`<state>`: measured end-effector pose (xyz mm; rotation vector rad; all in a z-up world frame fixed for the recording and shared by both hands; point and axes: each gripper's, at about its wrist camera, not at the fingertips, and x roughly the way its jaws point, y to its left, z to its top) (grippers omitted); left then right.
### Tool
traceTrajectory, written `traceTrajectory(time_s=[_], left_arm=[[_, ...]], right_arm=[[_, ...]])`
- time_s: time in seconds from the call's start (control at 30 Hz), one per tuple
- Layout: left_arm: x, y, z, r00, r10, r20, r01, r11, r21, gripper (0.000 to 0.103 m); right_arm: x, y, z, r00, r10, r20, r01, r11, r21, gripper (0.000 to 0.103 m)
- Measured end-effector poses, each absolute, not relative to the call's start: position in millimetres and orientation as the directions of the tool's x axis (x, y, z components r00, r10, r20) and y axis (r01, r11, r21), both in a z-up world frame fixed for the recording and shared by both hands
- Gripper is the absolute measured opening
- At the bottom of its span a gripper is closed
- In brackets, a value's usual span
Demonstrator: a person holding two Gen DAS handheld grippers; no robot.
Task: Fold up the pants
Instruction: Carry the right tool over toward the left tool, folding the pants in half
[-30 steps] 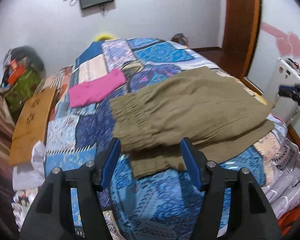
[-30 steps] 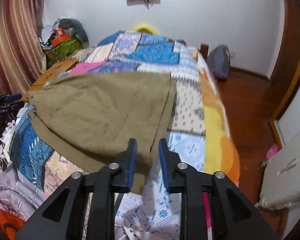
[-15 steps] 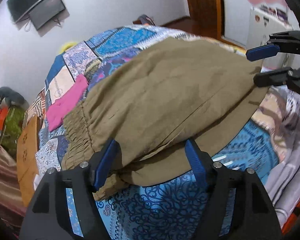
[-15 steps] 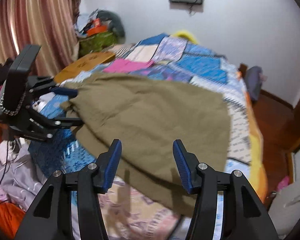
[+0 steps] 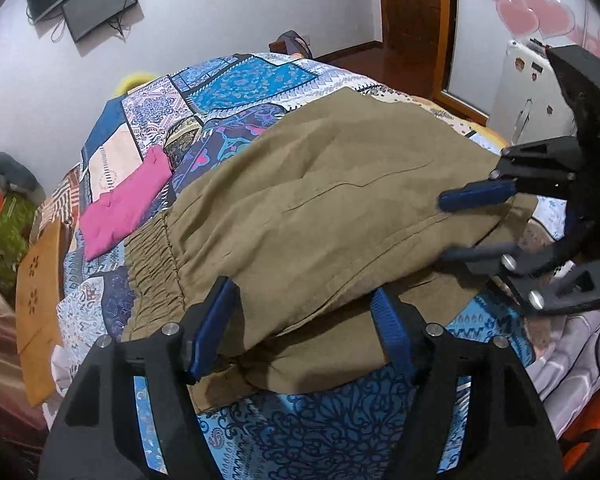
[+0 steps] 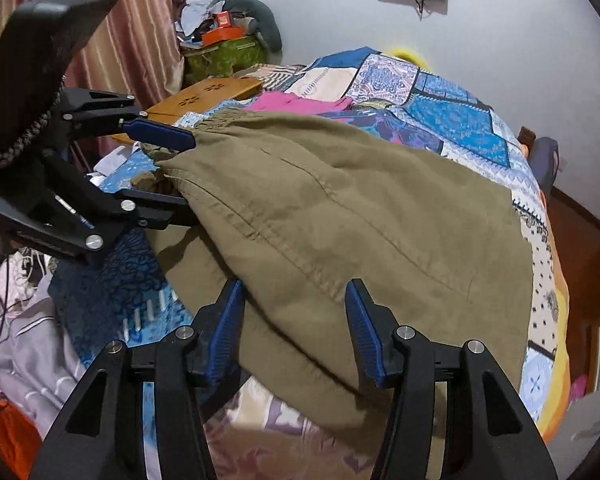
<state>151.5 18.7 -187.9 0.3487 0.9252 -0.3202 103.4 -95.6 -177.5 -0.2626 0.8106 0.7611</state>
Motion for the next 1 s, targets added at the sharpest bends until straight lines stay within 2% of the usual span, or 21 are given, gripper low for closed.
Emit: traceTrajectory(time_s=[0.07, 0.13, 0.23, 0.4, 0.5, 0.77, 1.0], left_arm=[[149.2, 14.8, -188.3, 0.569, -0.118, -0.814, 0.417, 0.894, 0.162, 0.070], [144.4, 8.8, -189.5, 0.582, -0.117, -0.805, 0.430, 0.884, 0.183, 0.071], [140.0, 1.4, -189.2, 0.607, -0.127, -0.784, 0.444, 0.873, 0.203, 0.061], [145.1, -4.1, -190.5, 0.626, -0.097, -0.774, 0.429, 0.871, 0.239, 0.032], [142.2, -3.7, -187.9, 0.633, -0.098, -0.768, 0.421, 0.876, 0.236, 0.025], [114.6, -5.8, -183.3, 0.645, -0.122, -0.755, 0.449, 0.859, 0.245, 0.023], [107.8, -0.1, -200.7, 0.595, -0.142, -0.791, 0.445, 0.878, 0.177, 0.023]], right_arm=[[105.5, -95.7, -176.7, 0.449, 0.519, -0.727, -0.702, 0.708, 0.071, 0.023], [106.1, -95.9, -174.3, 0.458, 0.531, -0.713, -0.703, 0.708, 0.075, 0.011], [104.0, -95.9, -169.9, 0.474, 0.537, -0.698, -0.705, 0.706, 0.065, 0.009], [101.2, -105.2, -156.8, 0.481, 0.575, -0.662, -0.698, 0.708, 0.107, 0.008], [99.2, -108.3, -152.3, 0.473, 0.586, -0.658, -0.700, 0.704, 0.124, 0.008], [84.2, -115.3, -149.6, 0.446, 0.602, -0.662, -0.707, 0.691, 0.152, 0.008], [82.1, -112.9, -165.5, 0.389, 0.598, -0.701, -0.691, 0.692, 0.208, 0.008]])
